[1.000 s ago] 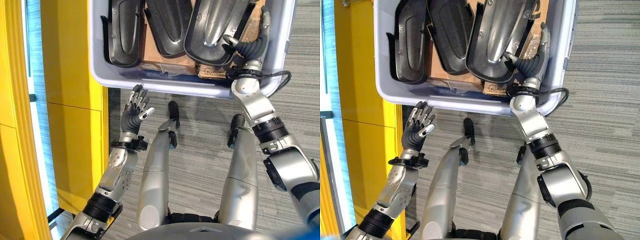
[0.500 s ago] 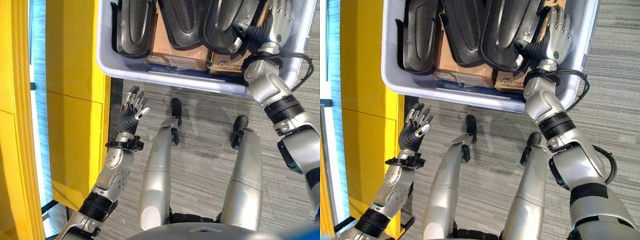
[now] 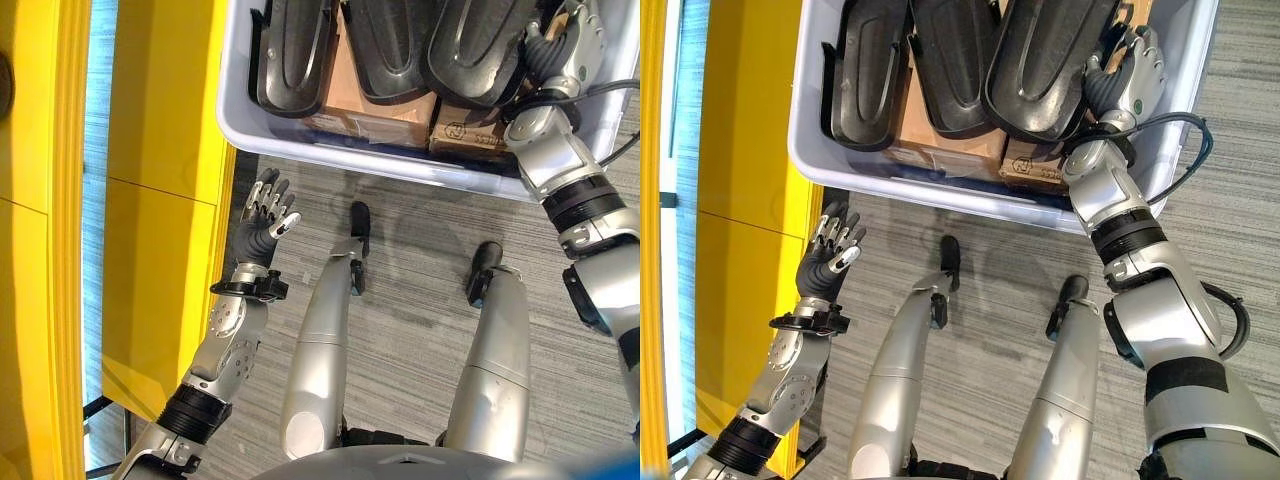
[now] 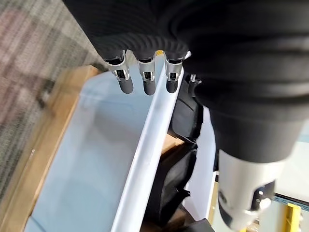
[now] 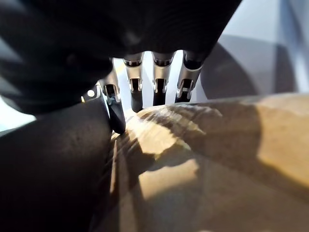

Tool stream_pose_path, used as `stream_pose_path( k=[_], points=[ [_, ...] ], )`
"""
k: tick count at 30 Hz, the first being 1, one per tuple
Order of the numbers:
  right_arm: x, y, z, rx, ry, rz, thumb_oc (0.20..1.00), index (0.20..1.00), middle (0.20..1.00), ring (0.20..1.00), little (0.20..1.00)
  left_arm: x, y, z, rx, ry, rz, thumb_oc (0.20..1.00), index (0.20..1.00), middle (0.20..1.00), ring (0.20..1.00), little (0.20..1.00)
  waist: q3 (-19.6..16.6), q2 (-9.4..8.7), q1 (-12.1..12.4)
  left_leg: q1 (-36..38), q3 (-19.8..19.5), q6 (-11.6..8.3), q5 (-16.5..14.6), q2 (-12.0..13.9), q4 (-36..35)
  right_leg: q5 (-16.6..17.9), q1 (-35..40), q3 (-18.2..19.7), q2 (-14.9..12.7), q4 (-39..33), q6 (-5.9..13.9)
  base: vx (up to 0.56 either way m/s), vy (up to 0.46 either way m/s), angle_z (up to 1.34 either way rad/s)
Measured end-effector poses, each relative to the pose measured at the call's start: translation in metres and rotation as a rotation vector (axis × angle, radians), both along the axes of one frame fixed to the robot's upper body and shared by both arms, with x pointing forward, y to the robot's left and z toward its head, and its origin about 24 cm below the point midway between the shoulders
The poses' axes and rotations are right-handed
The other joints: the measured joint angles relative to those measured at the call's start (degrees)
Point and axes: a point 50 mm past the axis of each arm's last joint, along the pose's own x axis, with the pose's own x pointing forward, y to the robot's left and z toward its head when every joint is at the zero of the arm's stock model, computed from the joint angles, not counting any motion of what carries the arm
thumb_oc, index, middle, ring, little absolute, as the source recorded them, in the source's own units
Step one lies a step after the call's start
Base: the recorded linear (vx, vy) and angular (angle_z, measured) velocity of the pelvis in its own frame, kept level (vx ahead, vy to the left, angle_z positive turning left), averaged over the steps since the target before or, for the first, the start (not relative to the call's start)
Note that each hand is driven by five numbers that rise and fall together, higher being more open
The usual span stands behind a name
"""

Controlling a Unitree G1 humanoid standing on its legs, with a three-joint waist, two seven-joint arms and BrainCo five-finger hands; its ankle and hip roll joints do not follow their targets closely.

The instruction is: Move parts from the plastic box to the shelf.

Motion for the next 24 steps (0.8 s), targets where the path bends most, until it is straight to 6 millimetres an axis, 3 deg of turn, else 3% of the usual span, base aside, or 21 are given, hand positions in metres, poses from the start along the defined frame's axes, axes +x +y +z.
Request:
stream_pose_path(
  k=[7,19,24],
  points=[
    [0.002,-0.014,-0.013,0.001,0.058,-0.057,0.200,0.200,0.200,0.200,0.200,0.001,0.000,0.000,0.002,0.011,-0.008,1.000,1.000,1.000,1.000,1.000,-1.97,0.01,0.67,0.23,-0.17,0.00,0.00,-0.15,-0.49,0.05,1.12,-0.33,0.09,-1.31,0.07,-0.01,-0.009,0.01],
    [0.004,-0.015,-0.033,-0.068,0.143,-0.135,0.200,0.200,0.200,0.200,0.200,0.000,-0.001,0.001,0.002,0.004,-0.017,1.000,1.000,1.000,1.000,1.000,-1.86,-0.14,0.74,4.72,-0.29,0.40,-0.15,0.04,-1.77,1.16,6.28,-1.23,0.28,-4.04,0.75,-0.03,-0.035,-0.01],
    [0.001,-0.015,-0.060,-0.039,0.150,-0.177,0.200,0.200,0.200,0.200,0.200,0.000,0.000,0.002,0.008,0.001,-0.020,1.000,1.000,1.000,1.000,1.000,-1.72,-0.25,0.78,9.15,-0.11,0.94,0.14,0.23,-4.54,2.22,11.40,-2.30,0.44,-7.81,1.93,-0.03,-0.064,-0.02]
  ],
)
